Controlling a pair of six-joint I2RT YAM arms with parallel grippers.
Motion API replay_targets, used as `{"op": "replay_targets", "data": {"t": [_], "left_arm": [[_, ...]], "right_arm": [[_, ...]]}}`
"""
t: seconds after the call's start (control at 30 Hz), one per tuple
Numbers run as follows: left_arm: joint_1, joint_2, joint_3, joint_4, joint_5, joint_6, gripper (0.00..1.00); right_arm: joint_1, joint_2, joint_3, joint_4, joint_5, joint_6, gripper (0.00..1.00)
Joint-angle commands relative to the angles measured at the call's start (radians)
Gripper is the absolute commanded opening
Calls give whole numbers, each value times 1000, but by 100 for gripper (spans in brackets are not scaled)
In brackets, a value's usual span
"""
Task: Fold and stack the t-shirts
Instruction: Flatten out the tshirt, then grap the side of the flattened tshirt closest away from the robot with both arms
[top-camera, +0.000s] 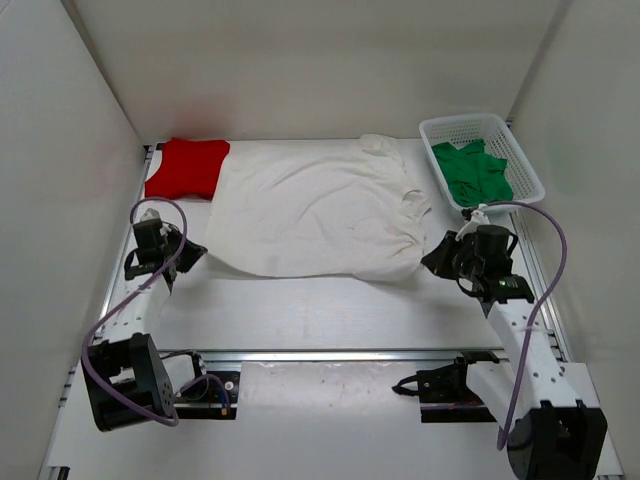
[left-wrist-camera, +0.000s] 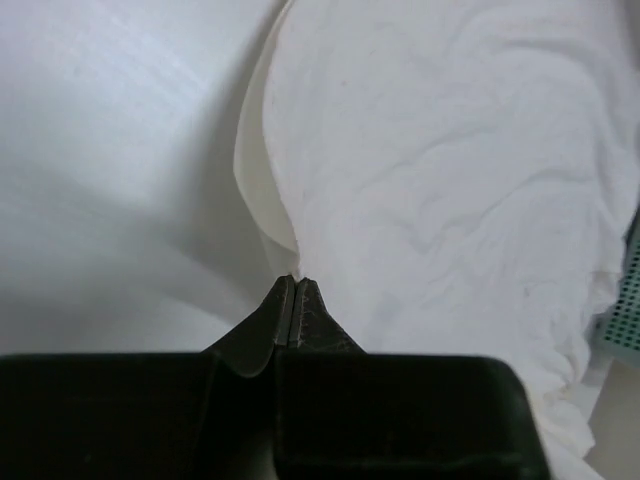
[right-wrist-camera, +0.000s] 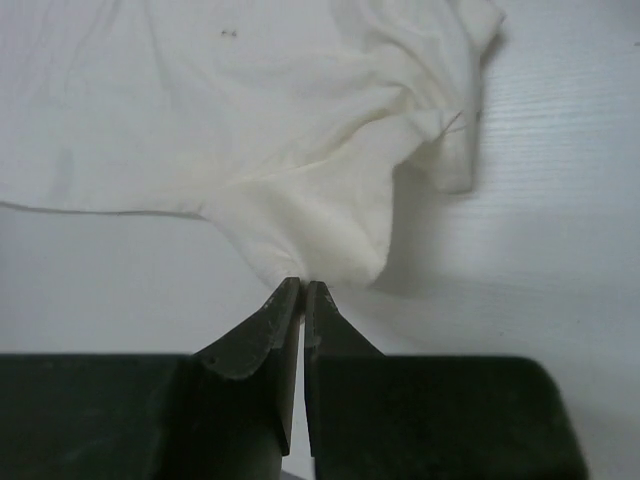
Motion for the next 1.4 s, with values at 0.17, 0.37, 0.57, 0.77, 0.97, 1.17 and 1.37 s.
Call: {"op": "replay_targets", "data": {"t": [0.17,0.37,0.57,0.77,0.97,1.17,1.37], "left_arm": [[-29,-179,-99,-117,-105,154,0],[-80,-239,-51,-235,-145,204,0],[-72,-197,-36,-239,-119,198,0],[-29,-90,-40,-99,-15,100,0],[-21,37,11,-12,-15,-2,0],[-10,158,84,86,-24,-84,0],[-3,261,144,117,-60,-102,0]], "right_arm": [[260,-291,-64,-336,127,195,0],[516,-463,17,-581,352,505,0],[627,-428,16,-603,479,532,0],[306,-241,-55,-334,220,265,0],[-57,3,2,-137,55,85,0],[10,290,183,27,139,85,0],[15,545,381,82,159,59,0]]}}
